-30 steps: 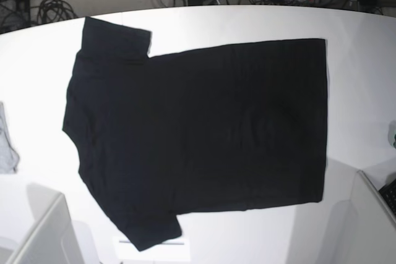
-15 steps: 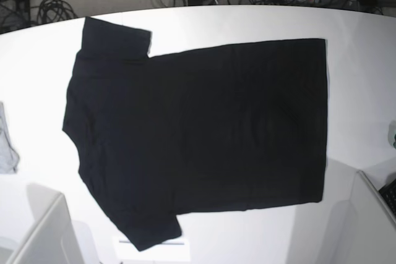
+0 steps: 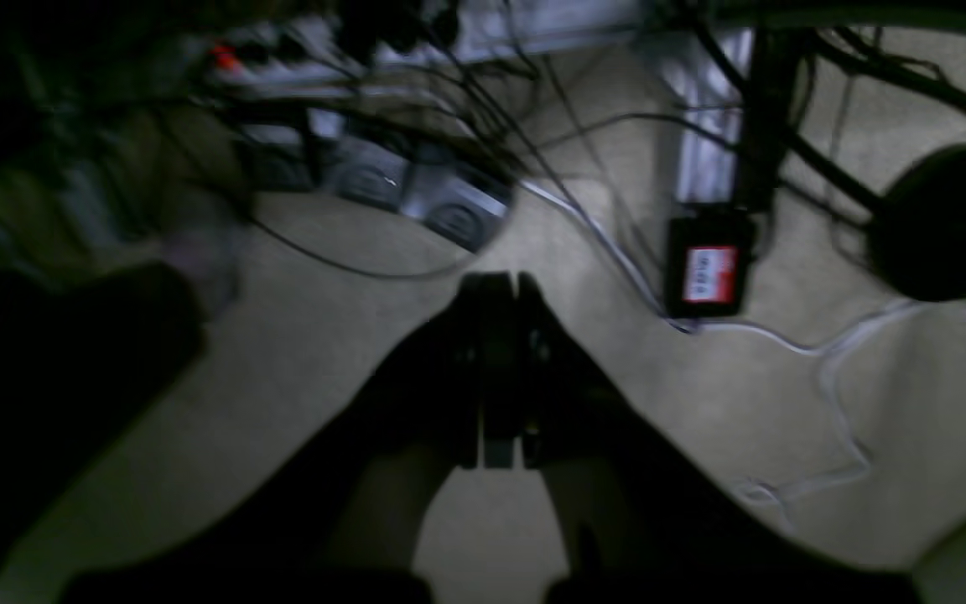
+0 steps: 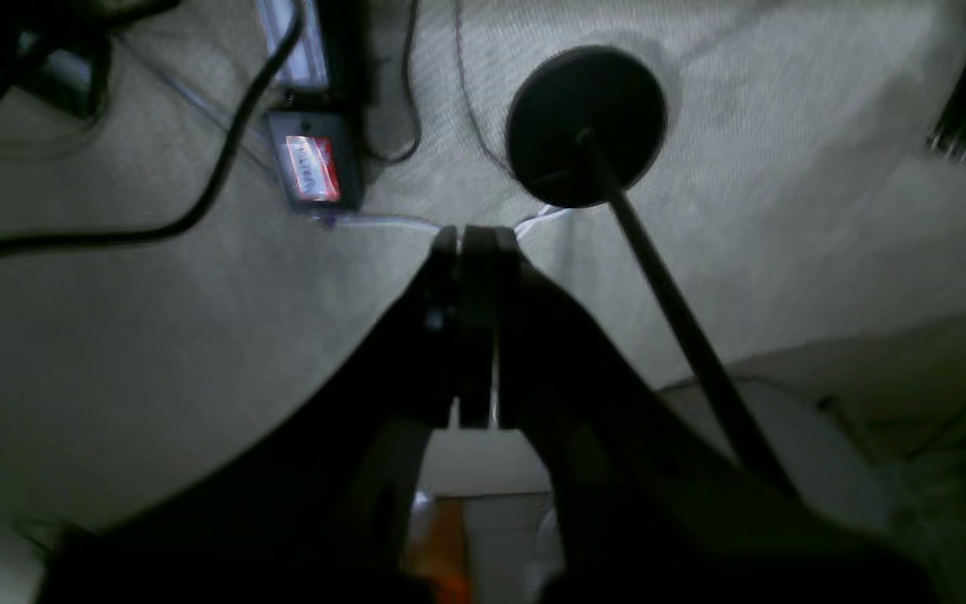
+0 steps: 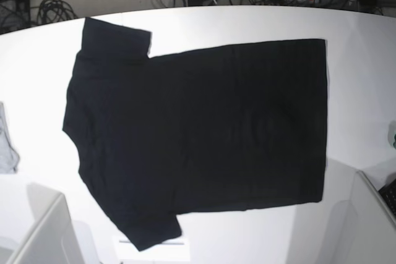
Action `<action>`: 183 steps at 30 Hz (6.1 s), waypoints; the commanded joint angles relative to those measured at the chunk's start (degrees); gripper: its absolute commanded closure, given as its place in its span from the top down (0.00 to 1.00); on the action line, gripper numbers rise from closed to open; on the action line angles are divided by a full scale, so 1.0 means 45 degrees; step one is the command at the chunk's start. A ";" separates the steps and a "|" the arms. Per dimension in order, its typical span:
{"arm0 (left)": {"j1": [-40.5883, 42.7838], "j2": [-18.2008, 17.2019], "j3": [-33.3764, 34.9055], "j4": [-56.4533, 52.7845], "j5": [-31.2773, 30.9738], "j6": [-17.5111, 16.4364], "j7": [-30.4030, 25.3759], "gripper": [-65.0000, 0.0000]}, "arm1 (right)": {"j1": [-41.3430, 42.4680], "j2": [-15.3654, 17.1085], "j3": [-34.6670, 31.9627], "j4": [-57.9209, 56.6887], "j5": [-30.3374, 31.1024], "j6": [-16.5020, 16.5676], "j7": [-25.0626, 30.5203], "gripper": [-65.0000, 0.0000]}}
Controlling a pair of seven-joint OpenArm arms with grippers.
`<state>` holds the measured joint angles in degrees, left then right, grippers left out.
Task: Fold the T-shirt properly
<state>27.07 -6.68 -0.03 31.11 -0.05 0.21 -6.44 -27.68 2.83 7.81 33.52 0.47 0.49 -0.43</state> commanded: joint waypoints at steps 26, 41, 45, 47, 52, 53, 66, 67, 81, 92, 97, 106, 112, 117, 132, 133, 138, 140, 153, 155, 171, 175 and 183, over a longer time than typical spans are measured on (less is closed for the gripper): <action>0.7220 -0.2902 -0.0589 1.4292 -0.5311 0.0022 -0.0279 0.00 | -0.3880 -0.2084 0.5384 1.3719 -0.0056 -0.0060 -0.2162 0.00; 0.8197 -0.2804 -0.3539 1.7965 -0.5331 0.0022 -0.0279 0.00 | -0.2552 -0.2163 0.5248 1.7626 0.0042 -0.0021 -0.2162 0.00; 0.7884 -0.2648 -0.3949 1.7965 -0.5390 0.0022 -0.0279 0.00 | -0.2063 -0.2123 0.5248 1.7568 0.1703 -0.0002 -0.2181 0.46; 0.7650 -0.2414 -0.4222 1.8004 -0.5390 0.0003 -0.0259 0.00 | -0.2024 -0.2026 0.5267 1.7587 0.3226 0.0096 -0.2650 0.58; 0.7259 -0.2160 -0.5023 1.7965 -0.5898 -0.0798 -0.0181 0.00 | -0.1555 -0.1010 0.5384 1.7548 0.7349 0.1248 -0.5287 0.58; 0.7240 -0.2042 -0.5336 1.7946 -0.6562 -0.1189 -0.0181 0.03 | -0.1497 -0.0815 0.5384 1.7528 0.8091 0.1288 -0.5737 0.58; 0.6927 -0.2062 -0.7016 1.6344 -1.0449 -0.4745 -0.0123 0.40 | -0.0012 0.0338 0.6264 1.4461 1.0826 0.1346 -0.7612 0.59; 0.6810 -0.2062 -0.7016 1.6148 -1.0449 -0.4764 -0.0123 0.40 | 0.0027 0.0377 0.6264 1.4285 1.0826 0.1366 -0.7729 0.59; 0.5247 -0.1847 -0.7035 1.5406 -1.0508 -0.4862 0.3023 0.41 | -0.0032 0.0299 0.5189 1.2801 1.0728 0.2753 -0.7964 0.58; 0.4954 -0.1671 -0.6938 1.5347 -1.0703 -0.4862 0.3062 0.42 | 0.0066 0.0436 0.5130 1.2136 1.0728 0.2772 -0.7983 0.02; 0.4934 -0.1710 -0.6918 1.5347 -1.2051 -0.4862 0.3101 0.64 | 0.0222 0.0436 0.5130 1.1511 1.0728 0.2772 -0.7983 0.00; 0.2414 -0.1554 -0.6762 1.3218 -1.2051 -0.4862 0.6500 0.66 | 0.0281 0.0436 0.5170 1.1550 1.0728 0.2772 -0.7983 0.00; 0.1965 -0.1339 -0.6625 1.2593 -1.2012 -0.4862 0.6695 0.66 | 0.0281 0.0436 0.5189 1.1550 1.0728 0.2772 -0.7983 0.00; 0.1652 -0.1359 -0.6313 1.2554 -1.2012 -0.4842 0.6715 0.65 | 0.0281 0.0436 0.5189 1.1550 1.0728 0.2772 -0.7983 0.00; 0.1242 -0.1417 -0.5766 1.2104 -1.2032 -0.4784 0.6715 0.00 | 0.0281 0.0455 0.5189 1.1570 1.0709 0.2753 -0.7925 0.00; 0.1242 -0.1417 -0.5766 1.2124 -1.2032 -0.4784 0.6715 0.00 | 0.0281 0.0455 0.5189 1.1570 1.0709 0.2753 -0.7925 0.00; 0.1594 -0.1456 -0.5785 1.2671 -1.2012 -0.4784 0.6676 0.00 | -0.0071 0.0455 0.5189 1.2293 1.0709 0.2753 -0.7925 0.00; 0.1848 -0.1515 -0.5805 1.3042 -1.1993 -0.4764 0.6676 0.00 | -0.0364 0.0436 0.5189 1.3016 1.0709 0.2714 -0.7925 0.00; 0.3391 -0.1144 -0.7524 1.5679 -0.9531 -0.4784 0.6734 0.00 | -0.2356 0.0319 0.5209 1.6122 1.0767 0.2694 -0.7925 0.00; 0.3743 -0.1241 -0.7661 1.6129 -0.9394 -0.4784 0.6734 0.00 | -0.2591 0.0299 0.5209 1.6845 1.0806 0.2694 -0.7925 0.00; 0.3039 -0.1222 -0.7641 1.7828 -0.9492 -0.4784 0.8434 0.00 | -0.0344 0.0358 0.5189 1.7978 1.0728 0.1952 -1.0386 0.00; 0.2825 -0.1222 -0.7719 1.7789 -0.9492 -0.4784 0.8434 0.00 | 0.0183 0.0358 0.5189 1.7978 1.0709 0.1952 -1.0797 0.00; 0.2258 -0.1085 -0.7739 1.7789 -0.9512 -0.4764 0.8688 0.00 | 0.1004 0.0416 0.5091 1.7665 1.0709 0.1932 -1.0797 0.00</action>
<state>36.60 -11.33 -34.41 110.28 -42.09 -21.04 33.39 -23.51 4.05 30.61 112.25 48.01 8.99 -49.89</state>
